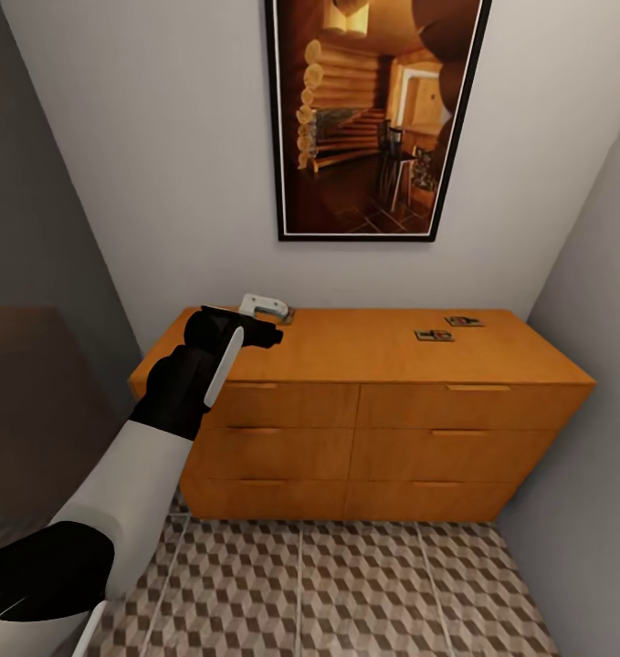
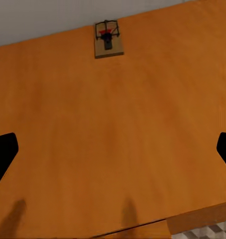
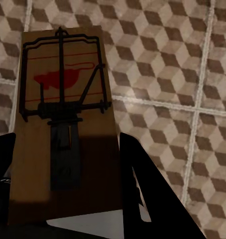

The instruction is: Take the four mousetraps from the cabinet in the bathroom and place them on the bathroom floor. Make sure all four end up on the same floor surface, and ensure that at least two of them are either under or directly next to the same bathroom sink.

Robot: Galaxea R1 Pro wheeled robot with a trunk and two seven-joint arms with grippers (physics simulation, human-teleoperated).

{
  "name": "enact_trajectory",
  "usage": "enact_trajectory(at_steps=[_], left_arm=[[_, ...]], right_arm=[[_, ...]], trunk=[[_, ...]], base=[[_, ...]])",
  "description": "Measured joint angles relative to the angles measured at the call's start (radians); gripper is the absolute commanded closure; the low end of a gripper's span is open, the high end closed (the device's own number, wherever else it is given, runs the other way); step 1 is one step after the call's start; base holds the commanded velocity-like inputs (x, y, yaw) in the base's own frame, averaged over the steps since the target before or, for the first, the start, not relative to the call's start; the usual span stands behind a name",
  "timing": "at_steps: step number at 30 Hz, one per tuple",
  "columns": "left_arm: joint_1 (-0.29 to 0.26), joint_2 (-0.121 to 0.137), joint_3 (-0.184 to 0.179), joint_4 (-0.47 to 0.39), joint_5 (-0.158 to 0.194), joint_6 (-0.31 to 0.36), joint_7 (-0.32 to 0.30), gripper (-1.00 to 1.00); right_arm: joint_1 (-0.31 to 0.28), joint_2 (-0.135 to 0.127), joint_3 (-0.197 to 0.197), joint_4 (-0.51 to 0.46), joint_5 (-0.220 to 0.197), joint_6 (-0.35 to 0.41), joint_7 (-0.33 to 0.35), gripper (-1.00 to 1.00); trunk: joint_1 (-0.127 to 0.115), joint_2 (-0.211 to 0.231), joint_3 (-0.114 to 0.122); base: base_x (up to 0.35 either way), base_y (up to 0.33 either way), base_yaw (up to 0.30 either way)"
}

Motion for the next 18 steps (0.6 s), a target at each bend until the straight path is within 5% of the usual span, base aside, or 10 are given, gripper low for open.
enact_trajectory(at_steps=[18], left_arm=[[0.0, 0.0, 0.0, 0.026, 0.0, 0.0, 0.0, -1.0]], right_arm=[[0.0, 0.0, 0.0, 0.001, 0.0, 0.0, 0.0, 1.0]], trunk=[[0.0, 0.0, 0.0]], base=[[0.175, 0.0, 0.0]])
